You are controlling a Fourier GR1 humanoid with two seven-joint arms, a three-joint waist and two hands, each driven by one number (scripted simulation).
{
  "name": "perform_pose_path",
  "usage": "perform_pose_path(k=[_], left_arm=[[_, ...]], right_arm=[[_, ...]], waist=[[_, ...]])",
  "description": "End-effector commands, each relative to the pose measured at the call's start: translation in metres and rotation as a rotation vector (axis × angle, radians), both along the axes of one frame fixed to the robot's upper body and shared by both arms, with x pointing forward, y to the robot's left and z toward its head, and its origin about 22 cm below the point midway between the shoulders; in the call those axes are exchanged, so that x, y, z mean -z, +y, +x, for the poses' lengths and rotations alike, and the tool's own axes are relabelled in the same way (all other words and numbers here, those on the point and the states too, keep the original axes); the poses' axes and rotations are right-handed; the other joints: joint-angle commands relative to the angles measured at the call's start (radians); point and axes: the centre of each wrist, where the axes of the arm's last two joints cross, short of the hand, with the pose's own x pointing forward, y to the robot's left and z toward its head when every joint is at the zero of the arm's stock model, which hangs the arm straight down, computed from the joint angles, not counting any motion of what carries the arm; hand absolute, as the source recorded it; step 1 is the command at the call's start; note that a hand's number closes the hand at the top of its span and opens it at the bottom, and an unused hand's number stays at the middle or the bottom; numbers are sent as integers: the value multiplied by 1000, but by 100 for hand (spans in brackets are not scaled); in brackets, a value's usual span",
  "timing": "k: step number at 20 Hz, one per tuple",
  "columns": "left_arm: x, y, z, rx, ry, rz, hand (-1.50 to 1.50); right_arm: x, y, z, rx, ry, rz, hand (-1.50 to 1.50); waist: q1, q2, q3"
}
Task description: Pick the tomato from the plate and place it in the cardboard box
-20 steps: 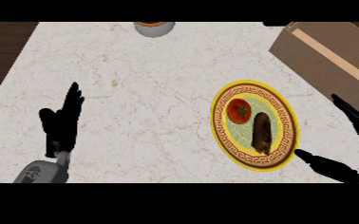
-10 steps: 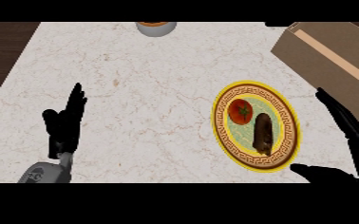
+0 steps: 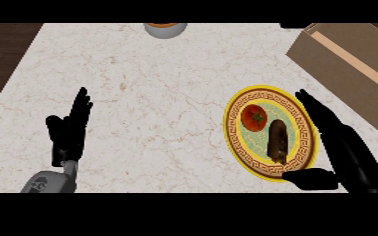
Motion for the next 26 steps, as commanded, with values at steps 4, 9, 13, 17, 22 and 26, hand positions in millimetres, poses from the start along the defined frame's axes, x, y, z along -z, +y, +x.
perform_pose_path(k=[4, 9, 13, 17, 22, 26], left_arm=[[6, -5, 4, 1, 2, 2, 0], [-12, 10, 17, 0, 8, 2, 0], [0, 11, -24, -2, 5, -8, 0], [-4, -21, 9, -11, -6, 4, 0], [-1, 19, 2, 12, 8, -10, 0], [1, 0, -1, -9, 2, 9, 0]], right_arm=[[8, 29, 19, 2, 56, -8, -150], [0, 44, 3, 29, 82, -28, -150], [2, 21, 22, 64, 108, -34, -150], [0, 60, 24, 62, 127, -55, -150], [7, 45, 42, 99, 138, -42, -150], [15, 65, 15, 100, 166, -49, -150]], waist=[[-3, 0, 1], [-6, 0, 1], [0, -1, 1], [-4, 0, 1], [-2, 0, 1], [-5, 0, 1]])
